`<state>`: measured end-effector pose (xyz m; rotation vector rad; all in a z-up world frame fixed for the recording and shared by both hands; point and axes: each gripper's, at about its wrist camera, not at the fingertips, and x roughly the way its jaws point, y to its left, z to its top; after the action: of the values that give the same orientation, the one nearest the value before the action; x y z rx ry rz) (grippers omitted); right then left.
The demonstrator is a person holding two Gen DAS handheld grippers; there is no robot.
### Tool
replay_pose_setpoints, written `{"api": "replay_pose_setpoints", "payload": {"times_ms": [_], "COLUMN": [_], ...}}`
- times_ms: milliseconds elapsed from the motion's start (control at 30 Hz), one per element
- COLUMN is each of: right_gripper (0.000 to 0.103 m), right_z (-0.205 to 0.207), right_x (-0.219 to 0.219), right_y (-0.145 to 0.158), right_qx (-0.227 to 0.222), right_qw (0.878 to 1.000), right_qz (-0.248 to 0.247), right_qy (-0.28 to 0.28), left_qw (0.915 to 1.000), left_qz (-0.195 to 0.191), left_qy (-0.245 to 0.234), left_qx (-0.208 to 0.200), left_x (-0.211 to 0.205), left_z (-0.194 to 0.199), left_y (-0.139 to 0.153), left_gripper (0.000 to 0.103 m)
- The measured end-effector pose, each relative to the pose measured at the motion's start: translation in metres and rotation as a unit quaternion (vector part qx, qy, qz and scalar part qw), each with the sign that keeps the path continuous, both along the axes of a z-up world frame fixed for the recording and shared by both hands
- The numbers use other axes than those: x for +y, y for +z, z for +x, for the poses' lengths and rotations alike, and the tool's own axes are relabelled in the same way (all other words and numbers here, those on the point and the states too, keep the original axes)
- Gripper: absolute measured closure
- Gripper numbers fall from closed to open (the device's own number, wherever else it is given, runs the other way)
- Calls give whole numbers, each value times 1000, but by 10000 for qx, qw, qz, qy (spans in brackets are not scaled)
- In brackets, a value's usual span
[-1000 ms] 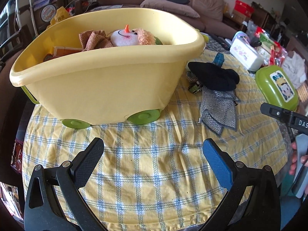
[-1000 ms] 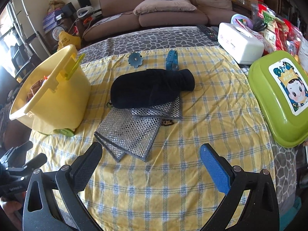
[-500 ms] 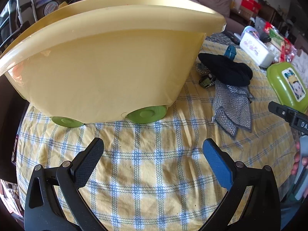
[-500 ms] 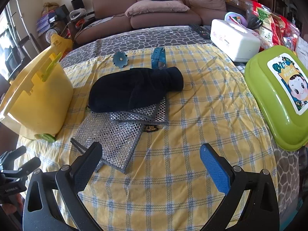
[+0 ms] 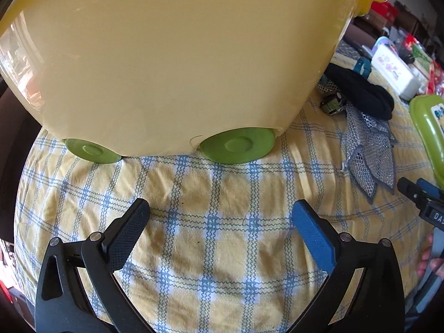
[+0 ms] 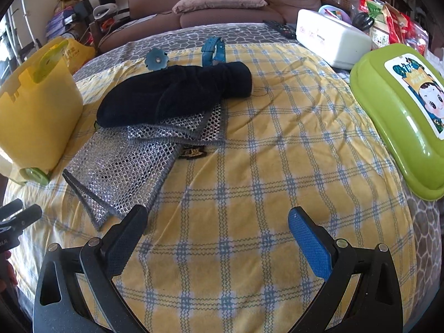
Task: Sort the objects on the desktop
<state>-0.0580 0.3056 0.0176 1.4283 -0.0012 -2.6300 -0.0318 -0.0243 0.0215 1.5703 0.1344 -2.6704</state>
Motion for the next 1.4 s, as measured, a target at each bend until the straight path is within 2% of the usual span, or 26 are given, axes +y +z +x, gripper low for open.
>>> {"api": "replay_pose_setpoints", "payload": {"times_ms": [67,133,233,1400], "right_gripper": [0,0,0,0], "right_z": [-1,3,8,8], "right_x": [-4,-10,-8,-8], "right_y": [-9,-12,-14,-15], "right_qx": [-85,79,277,327], "right_qw": [9998,9989,9989,9988], "right_qz": [170,438,385,372], "right_qy": [42,124,37,38], "left_qw": [9999,9997,9983,9985], "left_qz": [25,-150,-301,-241], "left_qy": [97,69,66,69], "left_qx": [14,193,489,482], "left_x": [-3,1,6,2], "left_z": [1,5,13,9], "left_y": [-7,-8,-12,-12], "left_gripper": [0,0,0,0]}}
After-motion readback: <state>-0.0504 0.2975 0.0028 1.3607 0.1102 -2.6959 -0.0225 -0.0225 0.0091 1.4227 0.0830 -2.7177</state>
